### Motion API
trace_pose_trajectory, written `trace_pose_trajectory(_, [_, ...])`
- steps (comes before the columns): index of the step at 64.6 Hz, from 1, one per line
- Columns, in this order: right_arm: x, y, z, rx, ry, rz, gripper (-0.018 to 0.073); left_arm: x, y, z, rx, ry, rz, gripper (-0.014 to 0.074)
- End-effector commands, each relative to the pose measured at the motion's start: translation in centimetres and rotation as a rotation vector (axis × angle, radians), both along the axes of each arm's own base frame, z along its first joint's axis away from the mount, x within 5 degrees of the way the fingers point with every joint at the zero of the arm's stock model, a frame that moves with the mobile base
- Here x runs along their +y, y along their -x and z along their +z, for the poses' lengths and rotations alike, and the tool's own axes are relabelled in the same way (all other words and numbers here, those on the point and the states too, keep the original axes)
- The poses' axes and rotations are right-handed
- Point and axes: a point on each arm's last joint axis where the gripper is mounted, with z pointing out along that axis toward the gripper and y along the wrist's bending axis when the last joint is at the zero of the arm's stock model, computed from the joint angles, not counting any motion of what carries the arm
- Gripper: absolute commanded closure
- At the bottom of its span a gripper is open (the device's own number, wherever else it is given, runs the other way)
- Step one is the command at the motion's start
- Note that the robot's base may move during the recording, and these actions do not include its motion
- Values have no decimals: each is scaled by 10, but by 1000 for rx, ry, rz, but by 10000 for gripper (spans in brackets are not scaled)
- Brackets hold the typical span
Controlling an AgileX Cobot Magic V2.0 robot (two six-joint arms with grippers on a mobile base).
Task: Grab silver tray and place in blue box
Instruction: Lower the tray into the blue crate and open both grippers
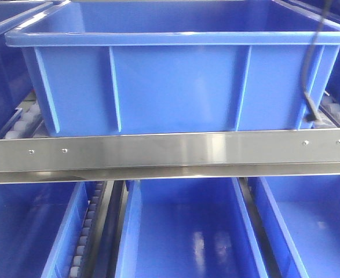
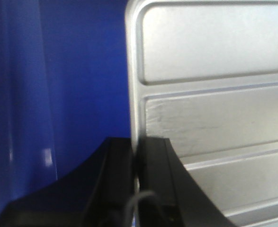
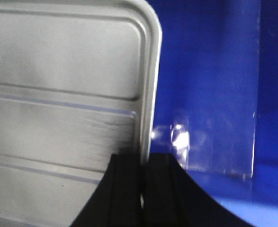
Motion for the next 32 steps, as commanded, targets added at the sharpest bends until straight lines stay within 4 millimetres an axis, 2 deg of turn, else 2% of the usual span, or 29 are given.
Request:
trace_pose_trajectory(1, [15,-6,38,-172,-191,59,502,-15,-1,40,-137,226,-49,610])
trace_pose_trajectory(8, [13,-27,31,-168,-193,37,503,-14,-20,33,-139,222,-29,610])
trace_pose_trajectory(15, [11,-40,21,-153,-183,25,503,-11,-37,17,-120,207,-3,610])
trace_pose_trajectory(22, [8,-49,12,-141,-176,11,503,-9,-46,7,-98,198,11,610])
trace_pose_trajectory(32, [8,-53,8,-141,-176,7,503,-10,-49,3,-95,193,14,610])
